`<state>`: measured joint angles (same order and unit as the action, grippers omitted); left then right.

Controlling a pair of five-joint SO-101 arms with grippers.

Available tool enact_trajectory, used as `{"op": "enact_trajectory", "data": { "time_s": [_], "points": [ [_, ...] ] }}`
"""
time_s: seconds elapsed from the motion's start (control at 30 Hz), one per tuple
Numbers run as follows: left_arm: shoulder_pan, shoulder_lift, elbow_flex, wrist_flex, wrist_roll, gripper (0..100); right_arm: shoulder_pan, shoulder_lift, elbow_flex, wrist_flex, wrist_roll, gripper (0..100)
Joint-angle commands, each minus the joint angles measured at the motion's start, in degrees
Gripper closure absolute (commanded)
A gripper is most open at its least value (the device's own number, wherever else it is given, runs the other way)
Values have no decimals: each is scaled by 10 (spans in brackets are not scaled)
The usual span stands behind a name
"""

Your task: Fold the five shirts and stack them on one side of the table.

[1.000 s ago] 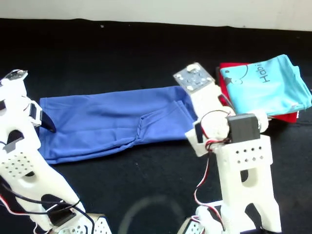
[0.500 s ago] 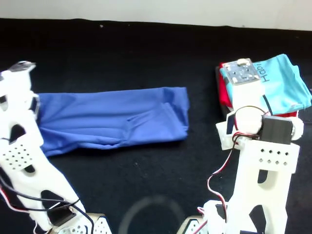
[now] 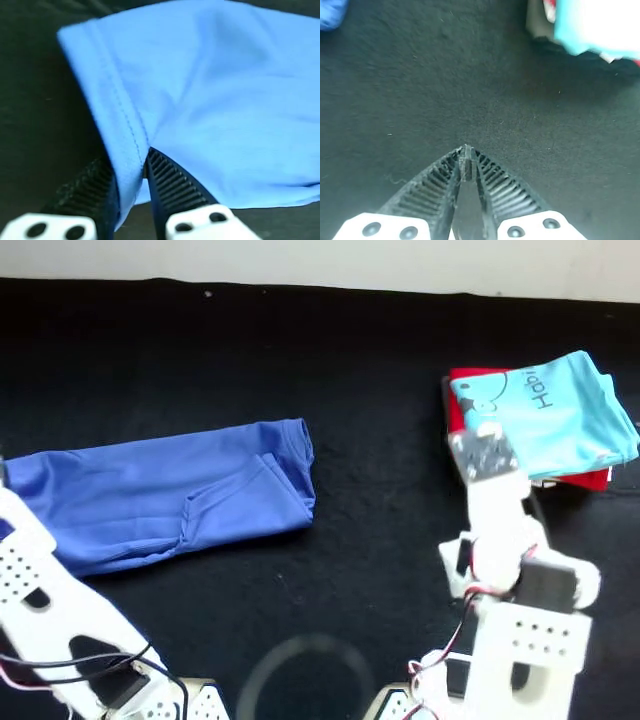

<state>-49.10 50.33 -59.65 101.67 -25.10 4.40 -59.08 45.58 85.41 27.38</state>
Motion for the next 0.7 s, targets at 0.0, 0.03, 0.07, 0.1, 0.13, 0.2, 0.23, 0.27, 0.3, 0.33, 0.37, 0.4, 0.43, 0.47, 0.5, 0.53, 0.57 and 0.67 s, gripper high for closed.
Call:
{"op": "enact_trajectory", "data": {
  "time_s": [0.0, 0.03, 0.07, 0.1, 0.13, 0.2, 0.23, 0.27, 0.3, 0.33, 0.37, 0.4, 0.43, 0.47, 0.5, 0.53, 0.57, 0.67],
  "points": [
    [63, -113, 81, 8, 34, 991, 24, -69, 202, -103, 10, 992],
    [85, -145, 118, 8, 41, 991, 27, -84, 243, -121, 10, 992],
    [106, -177, 153, 8, 47, 991, 31, -96, 276, -134, 9, 992],
    [129, -212, 189, 8, 53, 991, 37, -110, 305, -148, 9, 992],
    [153, -244, 222, 6, 58, 991, 44, -123, 323, -165, 9, 992],
    [203, -303, 281, 5, 68, 991, 63, -146, 357, -209, 9, 992],
    [228, -328, 304, 4, 73, 991, 70, -155, 374, -231, 9, 992],
    [253, -351, 324, 4, 78, 991, 77, -163, 393, -251, 9, 992],
    [279, -370, 340, 4, 83, 991, 83, -169, 414, -269, 6, 992],
    [305, -382, 350, 4, 86, 991, 87, -175, 435, -282, 5, 992],
    [332, -389, 355, 4, 89, 991, 87, -181, 458, -294, 5, 992],
    [356, -392, 355, 4, 89, 991, 87, -185, 479, -304, 5, 992],
    [382, -391, 353, 3, 89, 991, 87, -189, 498, -313, 5, 992],
    [406, -388, 353, -4, 89, 991, 88, -193, 514, -321, 5, 992],
    [428, -385, 354, -12, 89, 991, 89, -197, 524, -325, 5, 992],
    [447, -380, 354, -18, 89, 991, 90, -203, 530, -325, 4, 992],
    [466, -374, 354, -25, 90, 991, 95, -208, 532, -325, 4, 992],
    [517, -355, 353, -40, 113, 991, 109, -222, 537, -325, 4, 992]
  ]
}}
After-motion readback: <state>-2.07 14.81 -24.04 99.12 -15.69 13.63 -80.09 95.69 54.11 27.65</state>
